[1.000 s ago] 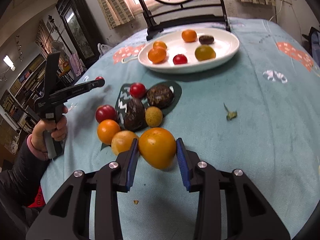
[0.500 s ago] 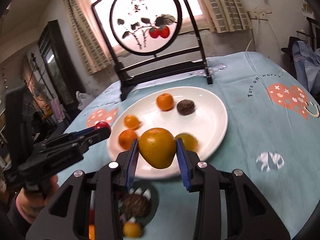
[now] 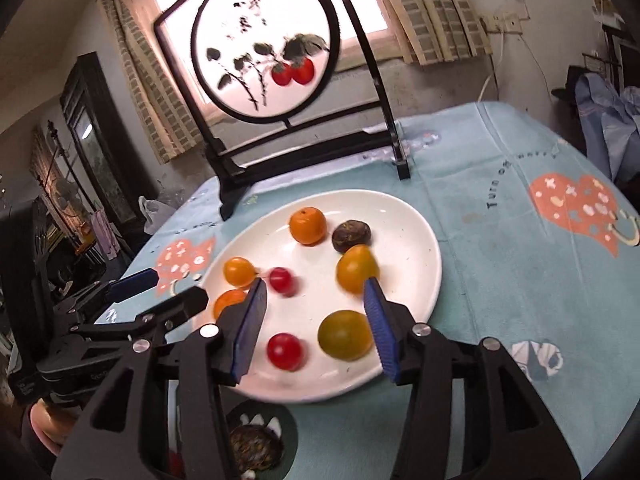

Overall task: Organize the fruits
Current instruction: 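Carry both fruits to the white plate, release, and pull both grippers back, then grasp the large yellow fruit with the right gripper while the left gripper grasps an orange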

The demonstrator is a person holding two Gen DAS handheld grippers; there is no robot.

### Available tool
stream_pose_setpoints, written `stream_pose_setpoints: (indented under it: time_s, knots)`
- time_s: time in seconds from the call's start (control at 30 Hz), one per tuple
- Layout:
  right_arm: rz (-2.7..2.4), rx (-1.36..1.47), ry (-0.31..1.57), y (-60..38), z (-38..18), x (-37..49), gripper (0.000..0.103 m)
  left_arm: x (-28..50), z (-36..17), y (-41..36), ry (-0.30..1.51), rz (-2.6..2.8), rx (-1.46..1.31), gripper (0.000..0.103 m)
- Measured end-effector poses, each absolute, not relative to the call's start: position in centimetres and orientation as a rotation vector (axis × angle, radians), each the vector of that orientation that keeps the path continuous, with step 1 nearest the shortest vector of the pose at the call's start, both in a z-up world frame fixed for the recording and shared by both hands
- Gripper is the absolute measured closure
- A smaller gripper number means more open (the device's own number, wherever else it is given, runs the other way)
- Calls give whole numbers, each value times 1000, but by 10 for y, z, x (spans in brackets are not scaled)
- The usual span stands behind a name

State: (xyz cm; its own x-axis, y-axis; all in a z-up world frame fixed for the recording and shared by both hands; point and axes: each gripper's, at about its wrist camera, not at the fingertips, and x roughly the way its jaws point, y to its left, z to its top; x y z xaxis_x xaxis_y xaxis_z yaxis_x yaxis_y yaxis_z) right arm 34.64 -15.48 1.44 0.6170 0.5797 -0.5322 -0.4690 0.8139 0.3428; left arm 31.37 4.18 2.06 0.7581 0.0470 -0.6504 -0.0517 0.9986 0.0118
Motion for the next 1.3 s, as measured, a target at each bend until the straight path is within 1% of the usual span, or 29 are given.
stream_pose_setpoints:
  time_s: [0.13,0.33,0.4,0.53,0.77,0.93,1.3]
  knots:
    - [650,156,679,-153,15,313,50,267,26,48,684,75,15,2]
    - [687,69,706,-145,0,267,49,211,11,73,665,100,-85,2]
    - [708,45,745,-142,-6,257,49,201,2,84,696,126,-130,2]
    - [779,-4,792,-140,-11,233,49,189,-7,99,719,156,-192,2]
    - [790,-119,835,-130,-25,212,49,181,-13,104,736,190,-187,2]
    - [798,-108,883,-134,-32,214,49,180,-15,100,742,194,-167,2]
    - [858,-106,895,-134,-31,205,49,181,-19,101,761,202,-157,2]
